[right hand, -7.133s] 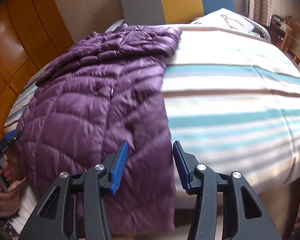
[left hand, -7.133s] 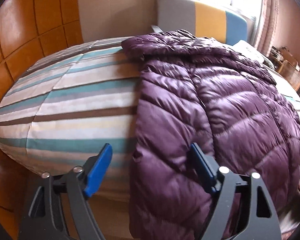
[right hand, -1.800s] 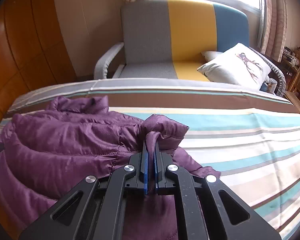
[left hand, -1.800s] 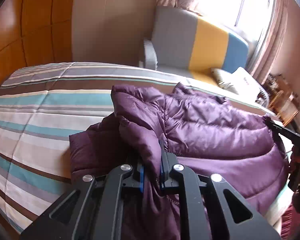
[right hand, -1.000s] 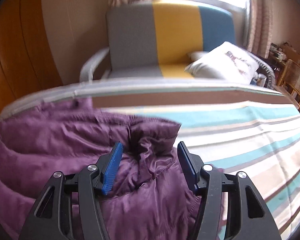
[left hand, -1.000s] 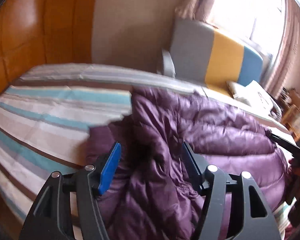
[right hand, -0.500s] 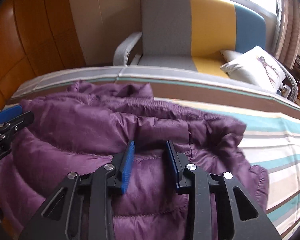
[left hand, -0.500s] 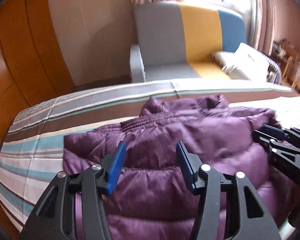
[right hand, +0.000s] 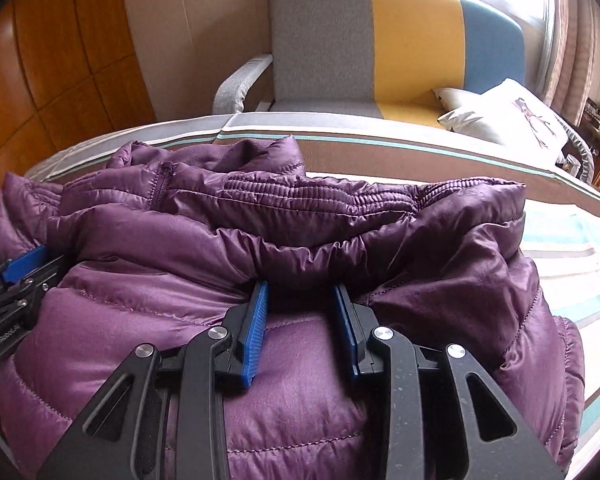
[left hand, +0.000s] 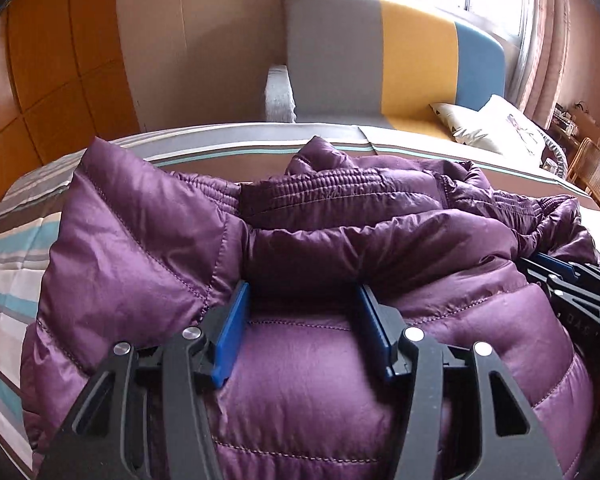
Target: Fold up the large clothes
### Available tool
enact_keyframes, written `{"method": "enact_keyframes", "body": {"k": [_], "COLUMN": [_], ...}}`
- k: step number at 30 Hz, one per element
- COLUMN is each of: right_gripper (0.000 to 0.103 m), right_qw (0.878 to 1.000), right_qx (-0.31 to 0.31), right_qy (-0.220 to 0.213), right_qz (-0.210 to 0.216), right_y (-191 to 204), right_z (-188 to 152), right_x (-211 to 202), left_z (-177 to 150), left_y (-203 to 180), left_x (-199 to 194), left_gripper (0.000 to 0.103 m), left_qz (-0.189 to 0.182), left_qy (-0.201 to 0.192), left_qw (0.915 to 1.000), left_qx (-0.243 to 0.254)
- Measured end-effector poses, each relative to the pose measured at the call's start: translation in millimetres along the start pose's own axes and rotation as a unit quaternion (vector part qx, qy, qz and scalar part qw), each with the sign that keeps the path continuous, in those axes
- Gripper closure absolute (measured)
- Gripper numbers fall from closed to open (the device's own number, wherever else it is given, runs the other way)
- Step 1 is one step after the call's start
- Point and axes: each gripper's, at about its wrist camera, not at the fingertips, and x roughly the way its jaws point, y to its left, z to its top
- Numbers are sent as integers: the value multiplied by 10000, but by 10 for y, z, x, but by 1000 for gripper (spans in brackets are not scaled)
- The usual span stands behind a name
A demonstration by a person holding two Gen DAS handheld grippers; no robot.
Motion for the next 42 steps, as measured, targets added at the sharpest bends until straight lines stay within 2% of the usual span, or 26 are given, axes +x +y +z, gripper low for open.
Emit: {"method": "enact_keyframes", "body": {"k": [4, 5, 7, 8, 9, 11, 13, 17, 19, 21, 24, 29, 33, 39, 42], "right_gripper": [70, 70, 69, 67, 61, 60, 60, 60, 60, 60, 60, 60, 60, 58, 58], "right_qw": [10000, 10000, 9999, 9995, 9990, 9974, 9967, 9958, 9943, 9929, 9925, 9918, 9923, 9933, 9948], "right_qx": [7, 19, 77, 120, 153, 249, 357, 702, 837, 1076, 1086, 1197, 1123, 907, 805], "right_qy": [-28, -38, -73, -168, -306, -638, -724, -274, 16, 52, -13, -124, -104, -146, -316], "right_qz": [24, 42, 131, 228, 278, 223, 17, -524, -657, -498, -554, -438, -521, -695, -539], "right_y": [-28, -39, -58, -91, -142, -252, -378, -713, -834, -913, -890, -943, -905, -806, -643], "right_z": [-4, -5, 2, 12, 45, 81, 137, 213, 169, 101, 61, -10, 8, 55, 39], "right_x": [-15, -35, -105, -182, -250, -456, -531, -340, -164, -66, 4, 7, 10, -187, -410], "left_z": [-3, 13, 34, 55, 91, 184, 264, 359, 327, 270, 222, 181, 153, -39, -228], "left_y": [-25, -35, -48, -54, -62, -42, 54, 312, 438, 525, 577, 655, 682, 723, 750], "left_x": [-34, -57, -158, -227, -278, -377, -401, -244, -93, 21, 123, 198, 174, -249, -468], "left_gripper": [49, 46, 35, 24, 20, 20, 20, 20, 20, 15, 12, 11, 10, 9, 9], "left_qz": [64, 88, 140, 90, 70, 320, 494, 1133, 1251, 1086, 930, 657, 560, 593, 567], "left_qy": [-2, 29, 76, 67, 12, -191, -268, -146, 114, 232, 259, 276, 258, 62, -64], "left_qw": [10000, 9999, 9999, 9999, 10000, 9992, 9984, 9934, 9919, 9931, 9938, 9942, 9940, 9928, 9912], "left_qx": [58, 67, 58, 42, 54, 119, 45, -114, -198, -367, -543, -799, -898, -1041, -1192]}}
